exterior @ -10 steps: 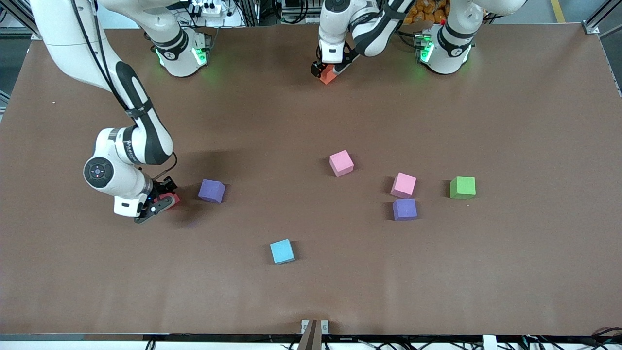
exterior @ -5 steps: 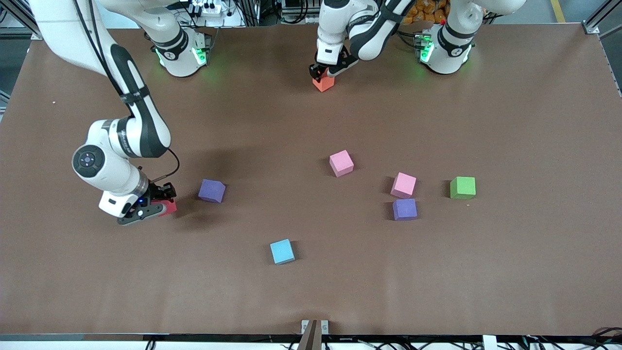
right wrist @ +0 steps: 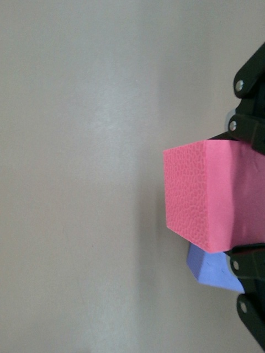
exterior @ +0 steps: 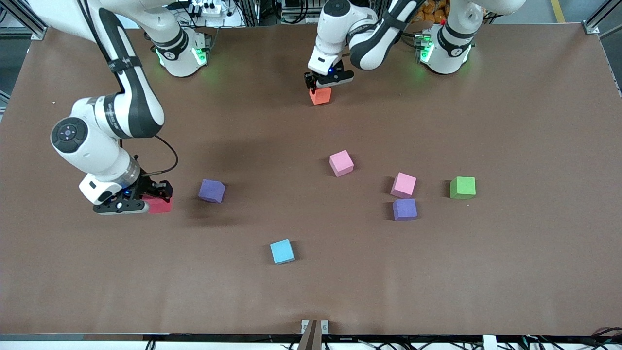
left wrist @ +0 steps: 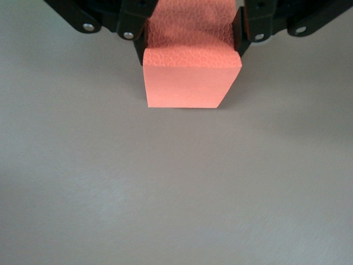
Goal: Arrange blocks into number 1
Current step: 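Carry the red cube toward the orange cube while the left gripper reaches pink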
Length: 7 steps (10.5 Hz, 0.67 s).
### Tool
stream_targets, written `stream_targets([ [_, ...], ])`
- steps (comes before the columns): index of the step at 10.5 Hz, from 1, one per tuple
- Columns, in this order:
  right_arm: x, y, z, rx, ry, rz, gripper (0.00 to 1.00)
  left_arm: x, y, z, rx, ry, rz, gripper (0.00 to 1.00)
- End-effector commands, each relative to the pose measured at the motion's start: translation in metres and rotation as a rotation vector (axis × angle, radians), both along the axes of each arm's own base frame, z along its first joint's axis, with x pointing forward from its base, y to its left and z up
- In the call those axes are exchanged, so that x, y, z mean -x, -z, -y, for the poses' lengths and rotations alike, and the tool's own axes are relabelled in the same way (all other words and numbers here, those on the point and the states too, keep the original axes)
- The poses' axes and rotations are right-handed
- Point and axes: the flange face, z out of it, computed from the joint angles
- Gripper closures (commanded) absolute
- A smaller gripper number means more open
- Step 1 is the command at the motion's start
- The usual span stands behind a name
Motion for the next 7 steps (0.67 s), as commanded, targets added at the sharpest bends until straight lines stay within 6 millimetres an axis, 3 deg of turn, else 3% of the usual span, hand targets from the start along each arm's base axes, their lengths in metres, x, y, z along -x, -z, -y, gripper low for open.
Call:
stream_targets([
  [1, 0.010, -0.035, -0.003, -0.014, 0.077, -0.009, 0.52, -0.019, 0.017, 0.023, -0.031, 0.092, -0.008, 1.00],
  [5, 0.034, -0.050, -0.055, -0.027, 0.209, -0.063, 0.53, -0.017, 0.020, 0.040, -0.154, 0.291, -0.090, 1.00],
  [7, 0.044, -0.043, -0.078, -0.035, 0.276, -0.081, 0.55, -0.022, 0.021, 0.040, -0.164, 0.340, -0.096, 1.00],
])
